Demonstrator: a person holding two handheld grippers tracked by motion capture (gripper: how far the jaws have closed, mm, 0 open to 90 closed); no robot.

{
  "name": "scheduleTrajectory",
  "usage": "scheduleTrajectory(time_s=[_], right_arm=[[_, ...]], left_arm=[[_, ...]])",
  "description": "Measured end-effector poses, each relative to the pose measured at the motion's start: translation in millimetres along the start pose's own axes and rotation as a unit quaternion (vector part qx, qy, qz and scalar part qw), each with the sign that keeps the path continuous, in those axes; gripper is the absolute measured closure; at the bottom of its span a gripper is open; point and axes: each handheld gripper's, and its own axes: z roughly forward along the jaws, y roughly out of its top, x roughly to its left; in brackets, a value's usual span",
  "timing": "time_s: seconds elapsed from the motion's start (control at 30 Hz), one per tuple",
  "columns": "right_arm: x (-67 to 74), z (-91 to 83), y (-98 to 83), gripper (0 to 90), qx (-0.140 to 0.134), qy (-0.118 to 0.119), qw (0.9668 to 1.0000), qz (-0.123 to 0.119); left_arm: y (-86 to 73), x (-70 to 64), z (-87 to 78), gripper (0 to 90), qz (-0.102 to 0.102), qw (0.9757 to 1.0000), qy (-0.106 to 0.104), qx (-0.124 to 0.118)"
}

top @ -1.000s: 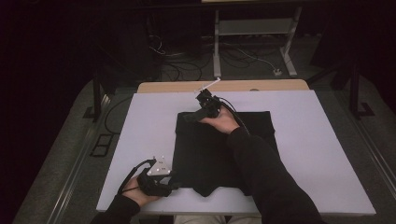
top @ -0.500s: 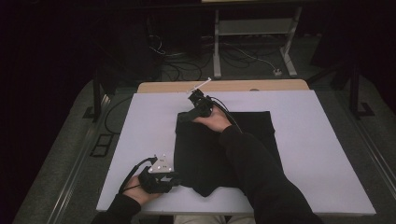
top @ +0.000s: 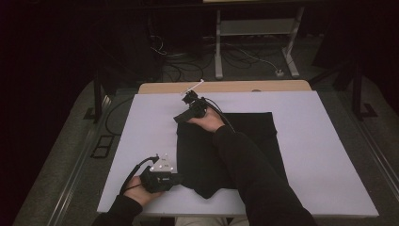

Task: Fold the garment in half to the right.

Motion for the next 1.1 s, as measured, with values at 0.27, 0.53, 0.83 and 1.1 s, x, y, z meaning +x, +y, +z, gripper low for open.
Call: scheduleTrajectory(time_s=[0.27,0.53,0.83,1.1], right_arm=[[0.5,17.6,-1.0,0.0,0.014,-0.008,0.9999,0.002],[-0.6,28.4,-1.2,11.5,0.024,-0.013,0.9996,-0.002],[4.9,33.1,5.9,36.7,0.021,-0.039,0.999,0.002],[6.8,33.2,6.6,66.1,0.032,-0.061,0.9976,0.006]], left_arm=[[1.4,2.0,-1.8,80.5,-0.003,0.9999,-0.006,-0.014],[4.7,3.3,-2.1,81.0,-0.02,0.9987,-0.014,-0.045],[9.3,5.4,-0.9,81.2,-0.029,0.9975,-0.011,-0.064],[13.0,5.4,0.4,81.3,-0.039,0.9959,-0.008,-0.082]])
